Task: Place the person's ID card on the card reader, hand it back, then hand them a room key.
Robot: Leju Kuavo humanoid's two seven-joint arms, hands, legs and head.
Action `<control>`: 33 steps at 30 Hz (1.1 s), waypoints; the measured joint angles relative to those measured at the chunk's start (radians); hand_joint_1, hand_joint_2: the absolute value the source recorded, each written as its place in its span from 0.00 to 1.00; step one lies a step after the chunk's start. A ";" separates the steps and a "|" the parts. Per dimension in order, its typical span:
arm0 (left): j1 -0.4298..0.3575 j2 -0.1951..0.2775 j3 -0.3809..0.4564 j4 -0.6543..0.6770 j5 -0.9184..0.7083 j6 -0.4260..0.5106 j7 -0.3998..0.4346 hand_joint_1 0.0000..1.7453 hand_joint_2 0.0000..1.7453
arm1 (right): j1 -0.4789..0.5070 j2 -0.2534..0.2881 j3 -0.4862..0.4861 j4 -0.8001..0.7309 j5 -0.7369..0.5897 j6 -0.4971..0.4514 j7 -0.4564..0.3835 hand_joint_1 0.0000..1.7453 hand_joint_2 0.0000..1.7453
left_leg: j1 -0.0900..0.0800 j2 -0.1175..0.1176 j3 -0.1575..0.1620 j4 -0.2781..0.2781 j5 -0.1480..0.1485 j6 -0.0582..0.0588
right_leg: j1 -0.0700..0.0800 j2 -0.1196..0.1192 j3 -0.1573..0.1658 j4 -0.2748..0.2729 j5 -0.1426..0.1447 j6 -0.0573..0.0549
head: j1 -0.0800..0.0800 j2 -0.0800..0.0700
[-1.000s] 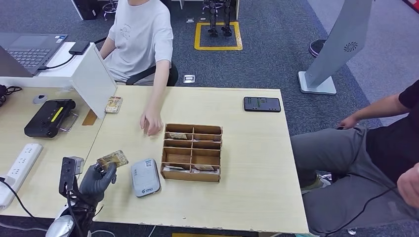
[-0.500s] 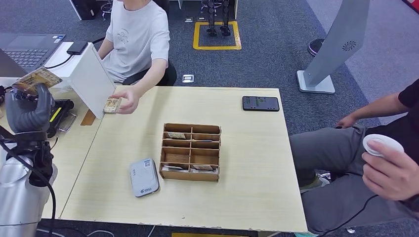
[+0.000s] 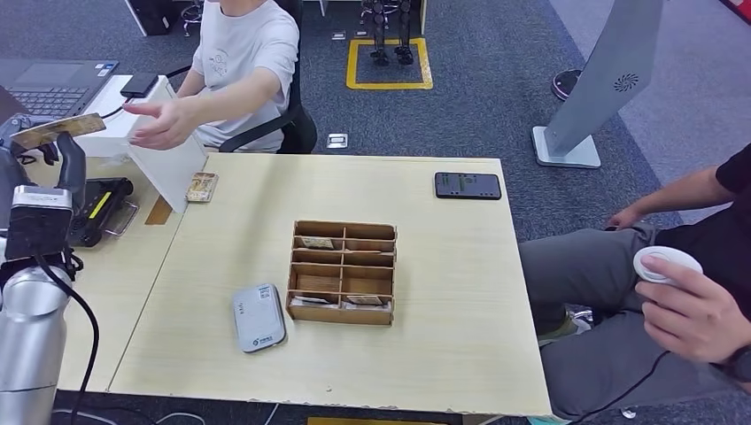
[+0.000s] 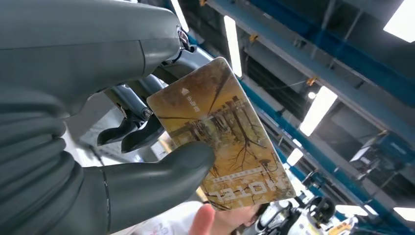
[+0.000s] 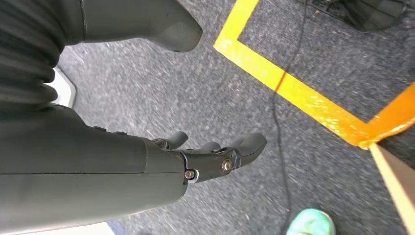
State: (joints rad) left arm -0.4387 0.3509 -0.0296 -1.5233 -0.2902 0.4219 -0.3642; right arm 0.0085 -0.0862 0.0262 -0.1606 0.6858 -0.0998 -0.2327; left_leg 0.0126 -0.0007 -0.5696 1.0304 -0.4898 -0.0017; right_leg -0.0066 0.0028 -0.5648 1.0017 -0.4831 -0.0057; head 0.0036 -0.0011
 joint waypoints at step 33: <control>-0.013 0.132 -0.127 0.093 -0.800 0.142 0.156 1.00 1.00 | -0.009 -0.003 0.029 -0.031 0.005 0.033 0.005 0.00 1.00 | 0.000 0.002 -0.001 0.000 0.000 0.000 | 0.000 0.002 -0.002 0.000 0.000 0.000 | 0.000 0.000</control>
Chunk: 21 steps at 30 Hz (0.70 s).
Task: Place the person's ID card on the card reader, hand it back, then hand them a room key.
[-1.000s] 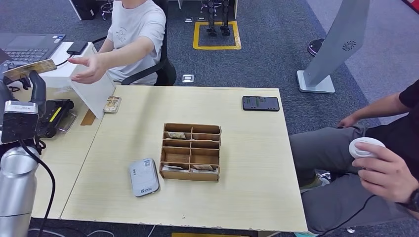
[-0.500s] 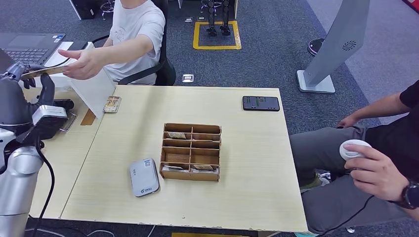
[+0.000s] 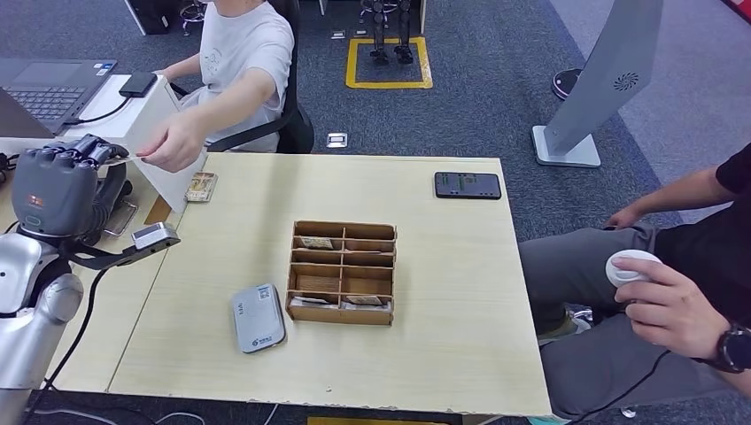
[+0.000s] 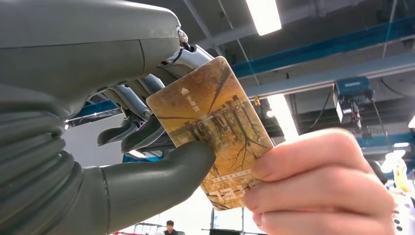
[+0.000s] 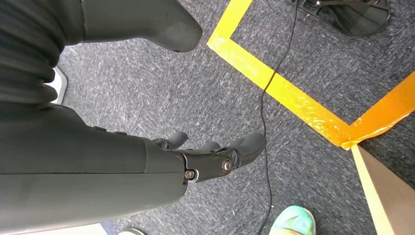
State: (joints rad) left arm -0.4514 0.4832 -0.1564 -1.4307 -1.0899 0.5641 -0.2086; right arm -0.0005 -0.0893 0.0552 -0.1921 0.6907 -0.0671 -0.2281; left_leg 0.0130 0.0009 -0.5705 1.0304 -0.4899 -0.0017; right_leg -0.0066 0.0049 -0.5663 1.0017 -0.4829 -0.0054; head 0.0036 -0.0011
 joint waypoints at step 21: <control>0.000 0.032 -0.042 0.027 -0.006 0.001 0.003 1.00 1.00 | -0.001 0.000 0.002 -0.006 0.000 0.000 0.001 0.00 1.00 | 0.000 0.000 -0.001 0.000 0.000 0.000 | 0.000 0.001 -0.001 0.000 0.000 0.000 | 0.000 0.000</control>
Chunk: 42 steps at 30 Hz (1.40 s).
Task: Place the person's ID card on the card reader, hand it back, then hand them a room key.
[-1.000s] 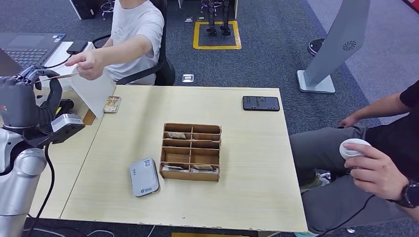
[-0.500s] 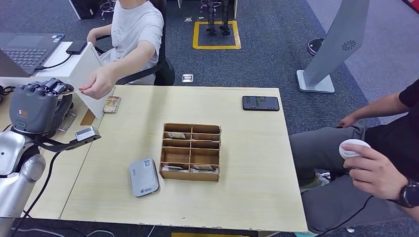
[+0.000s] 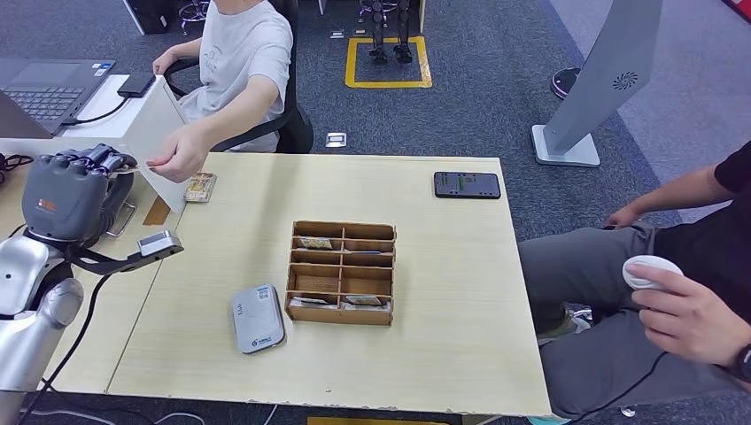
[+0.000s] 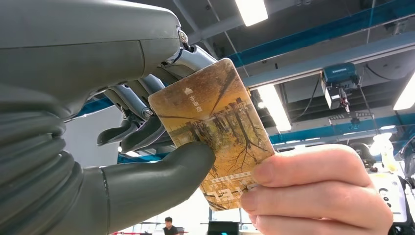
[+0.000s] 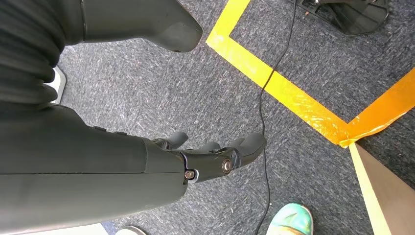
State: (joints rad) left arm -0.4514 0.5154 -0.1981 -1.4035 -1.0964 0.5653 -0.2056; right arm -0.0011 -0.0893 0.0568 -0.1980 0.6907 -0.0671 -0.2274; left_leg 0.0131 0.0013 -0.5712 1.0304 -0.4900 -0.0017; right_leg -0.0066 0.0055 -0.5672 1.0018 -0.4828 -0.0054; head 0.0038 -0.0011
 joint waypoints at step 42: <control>0.015 0.002 -0.032 0.008 0.117 -0.071 0.010 0.00 1.00 | 0.005 0.000 0.005 0.000 -0.025 -0.008 0.003 0.00 1.00 | 0.000 0.000 -0.001 0.000 0.000 0.000 | 0.000 0.000 0.000 0.000 0.000 0.000 | 0.000 0.000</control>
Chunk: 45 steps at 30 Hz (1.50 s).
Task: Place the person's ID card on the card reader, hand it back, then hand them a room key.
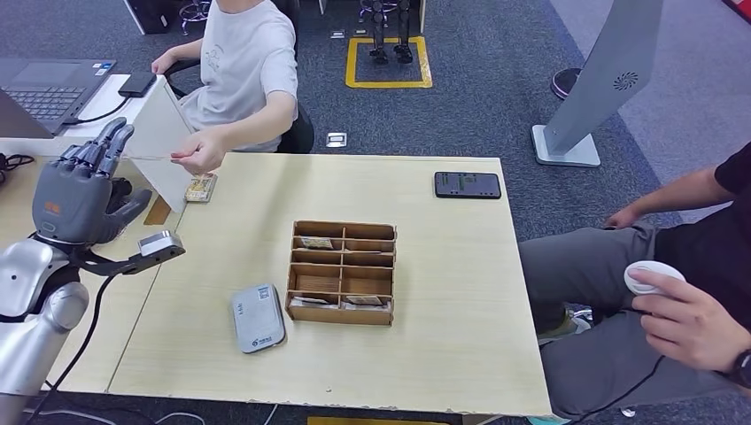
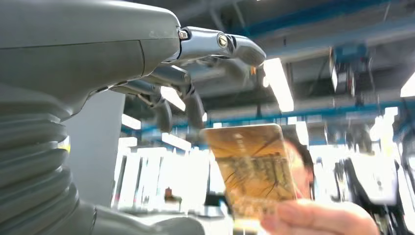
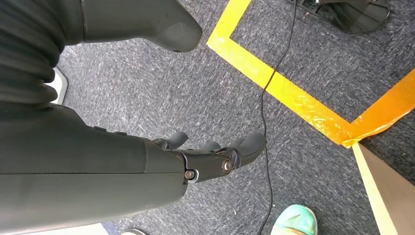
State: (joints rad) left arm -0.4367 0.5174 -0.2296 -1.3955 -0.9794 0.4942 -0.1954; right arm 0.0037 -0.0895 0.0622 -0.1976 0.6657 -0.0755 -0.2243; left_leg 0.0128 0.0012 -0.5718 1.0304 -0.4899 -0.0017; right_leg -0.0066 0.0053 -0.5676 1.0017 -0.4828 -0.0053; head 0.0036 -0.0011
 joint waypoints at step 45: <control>0.440 -0.020 -0.274 -0.429 0.437 -0.449 -0.321 0.00 1.00 | 0.021 0.000 -0.009 0.018 -0.049 -0.034 -0.033 0.00 1.00 | -0.002 0.002 0.000 0.000 -0.005 0.003 | -0.002 0.001 0.000 -0.001 -0.003 0.004 | 0.000 0.000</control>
State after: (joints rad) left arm 0.0037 0.4977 -0.5033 -1.8246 -0.5422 0.0453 -0.5169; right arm 0.0250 -0.0897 0.0527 -0.1791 0.6169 -0.1091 -0.2572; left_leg 0.0113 0.0030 -0.5717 1.0304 -0.4948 0.0011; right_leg -0.0088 0.0066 -0.5672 1.0010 -0.4859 -0.0017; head 0.0036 -0.0011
